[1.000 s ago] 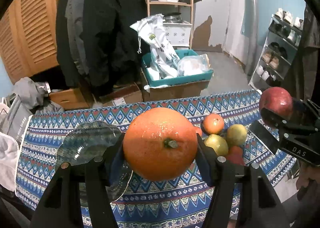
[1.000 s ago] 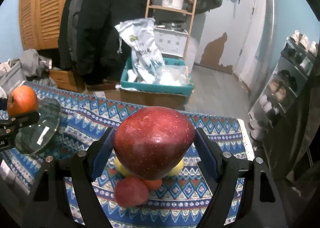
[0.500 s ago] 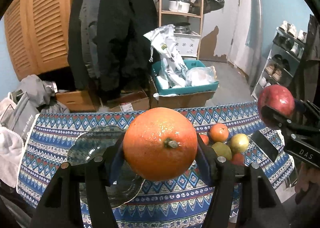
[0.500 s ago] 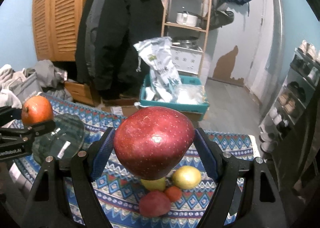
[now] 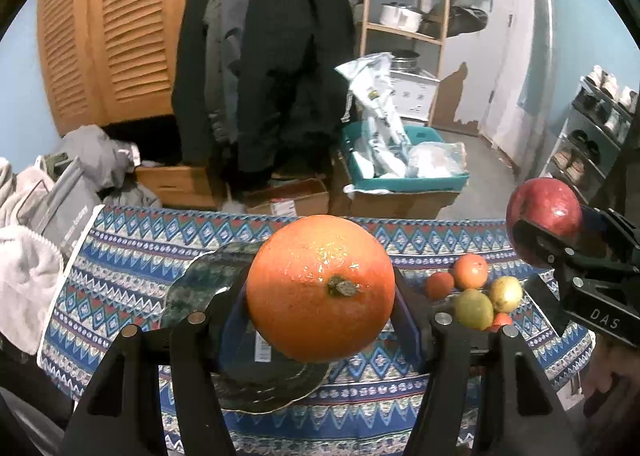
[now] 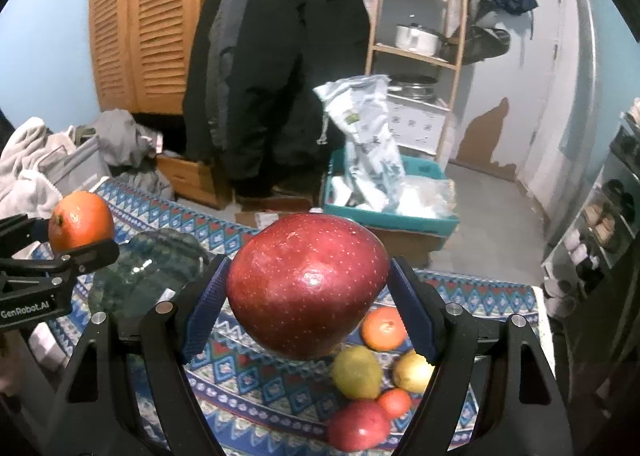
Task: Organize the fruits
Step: 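Carry the orange and the apple in both tools over the glass plate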
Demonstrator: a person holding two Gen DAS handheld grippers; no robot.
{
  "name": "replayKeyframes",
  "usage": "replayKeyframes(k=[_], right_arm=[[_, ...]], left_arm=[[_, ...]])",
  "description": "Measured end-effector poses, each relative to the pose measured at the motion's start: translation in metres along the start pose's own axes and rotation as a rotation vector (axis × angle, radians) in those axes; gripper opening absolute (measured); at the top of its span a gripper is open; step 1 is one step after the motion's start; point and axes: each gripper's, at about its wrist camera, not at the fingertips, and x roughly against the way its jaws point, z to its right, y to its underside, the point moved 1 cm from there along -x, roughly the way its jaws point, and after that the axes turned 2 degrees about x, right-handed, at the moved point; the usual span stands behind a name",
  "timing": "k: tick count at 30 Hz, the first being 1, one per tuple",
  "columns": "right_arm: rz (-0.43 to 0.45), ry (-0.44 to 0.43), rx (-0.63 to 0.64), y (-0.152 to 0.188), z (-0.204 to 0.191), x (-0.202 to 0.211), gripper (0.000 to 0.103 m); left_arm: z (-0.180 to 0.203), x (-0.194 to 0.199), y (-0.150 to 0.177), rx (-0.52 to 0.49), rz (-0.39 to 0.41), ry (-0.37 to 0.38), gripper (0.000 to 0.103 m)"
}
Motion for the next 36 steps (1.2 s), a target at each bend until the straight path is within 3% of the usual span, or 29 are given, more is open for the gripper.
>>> replayKeyframes(k=[22, 36], right_arm=[[-0.108, -0.160, 0.084, -0.019, -0.095, -0.067, 0.079], [-0.287, -0.213, 0.095, 0.004, -0.130, -0.138, 0.079]], left_arm=[[-0.094, -0.026, 0.020, 0.145, -0.079, -0.114, 0.065], [-0.123, -0.080, 0.055, 0.188, -0.269, -0.134, 0.065]])
